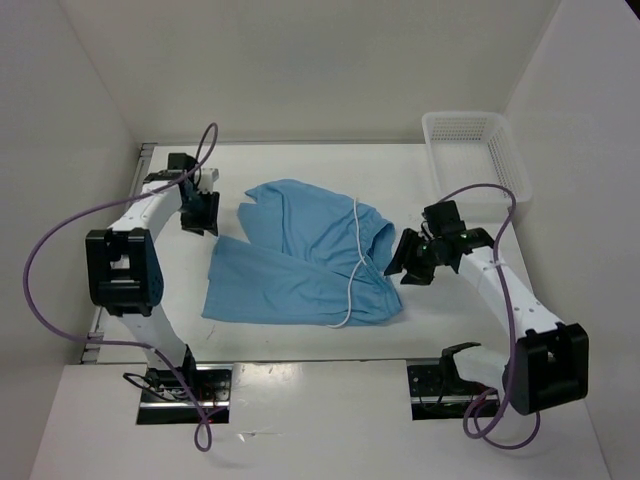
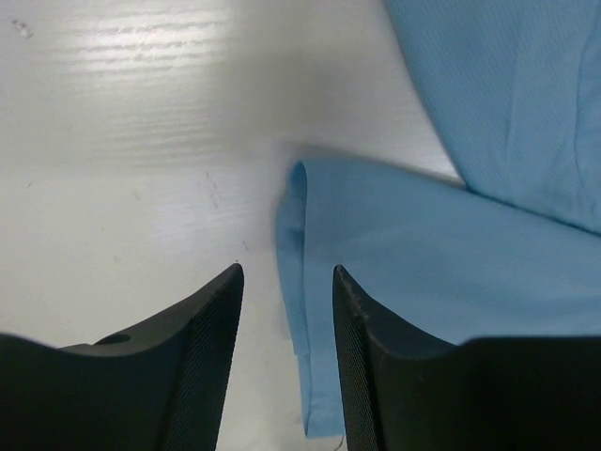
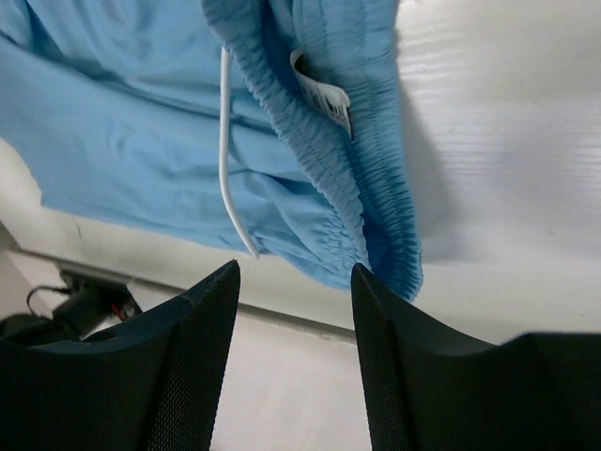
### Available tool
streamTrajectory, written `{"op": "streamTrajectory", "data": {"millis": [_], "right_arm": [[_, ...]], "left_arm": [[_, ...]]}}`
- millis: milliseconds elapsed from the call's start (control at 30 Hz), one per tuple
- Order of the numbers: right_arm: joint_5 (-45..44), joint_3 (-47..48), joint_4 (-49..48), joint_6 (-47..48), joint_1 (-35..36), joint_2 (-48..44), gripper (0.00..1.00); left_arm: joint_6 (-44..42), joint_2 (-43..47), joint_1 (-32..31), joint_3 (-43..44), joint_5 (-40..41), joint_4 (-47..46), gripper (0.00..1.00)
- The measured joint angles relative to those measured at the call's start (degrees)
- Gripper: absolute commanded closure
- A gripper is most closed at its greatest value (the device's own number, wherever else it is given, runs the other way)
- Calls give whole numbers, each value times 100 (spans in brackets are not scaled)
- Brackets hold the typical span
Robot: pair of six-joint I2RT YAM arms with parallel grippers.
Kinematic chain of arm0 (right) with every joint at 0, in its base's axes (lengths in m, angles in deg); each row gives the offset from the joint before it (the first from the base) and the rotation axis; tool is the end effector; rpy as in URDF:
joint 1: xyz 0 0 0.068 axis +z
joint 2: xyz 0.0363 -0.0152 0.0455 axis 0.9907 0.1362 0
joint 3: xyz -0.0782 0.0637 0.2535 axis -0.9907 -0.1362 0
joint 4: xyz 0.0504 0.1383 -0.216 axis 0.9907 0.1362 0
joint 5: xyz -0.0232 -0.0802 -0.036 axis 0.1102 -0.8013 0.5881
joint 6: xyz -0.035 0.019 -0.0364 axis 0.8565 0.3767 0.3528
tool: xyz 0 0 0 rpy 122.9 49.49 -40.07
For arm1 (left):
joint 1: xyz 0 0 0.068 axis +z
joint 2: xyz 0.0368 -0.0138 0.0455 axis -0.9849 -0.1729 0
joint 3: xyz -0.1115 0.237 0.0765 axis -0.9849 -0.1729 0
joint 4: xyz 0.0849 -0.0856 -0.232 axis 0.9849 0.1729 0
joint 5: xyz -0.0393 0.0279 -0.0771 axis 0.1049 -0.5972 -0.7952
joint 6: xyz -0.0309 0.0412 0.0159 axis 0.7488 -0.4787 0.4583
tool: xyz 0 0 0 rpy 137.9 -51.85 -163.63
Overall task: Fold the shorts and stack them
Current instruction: Flatten the shorts out
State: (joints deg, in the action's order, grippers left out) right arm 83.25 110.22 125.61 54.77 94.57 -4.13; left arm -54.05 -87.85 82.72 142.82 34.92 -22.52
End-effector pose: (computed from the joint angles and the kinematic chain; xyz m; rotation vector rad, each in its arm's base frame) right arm 0.2160 0.0594 0.2338 0.3722 2.7683 0.6663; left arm 0.3794 0.0140 0.2175 -0.0381 2.7036 -0.1286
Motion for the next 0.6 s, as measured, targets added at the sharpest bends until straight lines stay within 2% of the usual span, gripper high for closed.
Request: {"op": "streamTrajectory", "data": {"millis": [133,267,400,600], "right_arm": [[-431,136,96,-192,7,-304,40],[-544,164,101,-254,188,90,38],[-542,164,101,-260,522,664,37],[-511,122,74,-260,614,776,37]], "left_arm": [[-4,767,7,-302,7,444,49],[-4,1451,7,-1272,39,1034,49],[-4,1401,7,-2238,-4,1578,49],[-4,1132,0,-2308,-173,1751,49]]}}
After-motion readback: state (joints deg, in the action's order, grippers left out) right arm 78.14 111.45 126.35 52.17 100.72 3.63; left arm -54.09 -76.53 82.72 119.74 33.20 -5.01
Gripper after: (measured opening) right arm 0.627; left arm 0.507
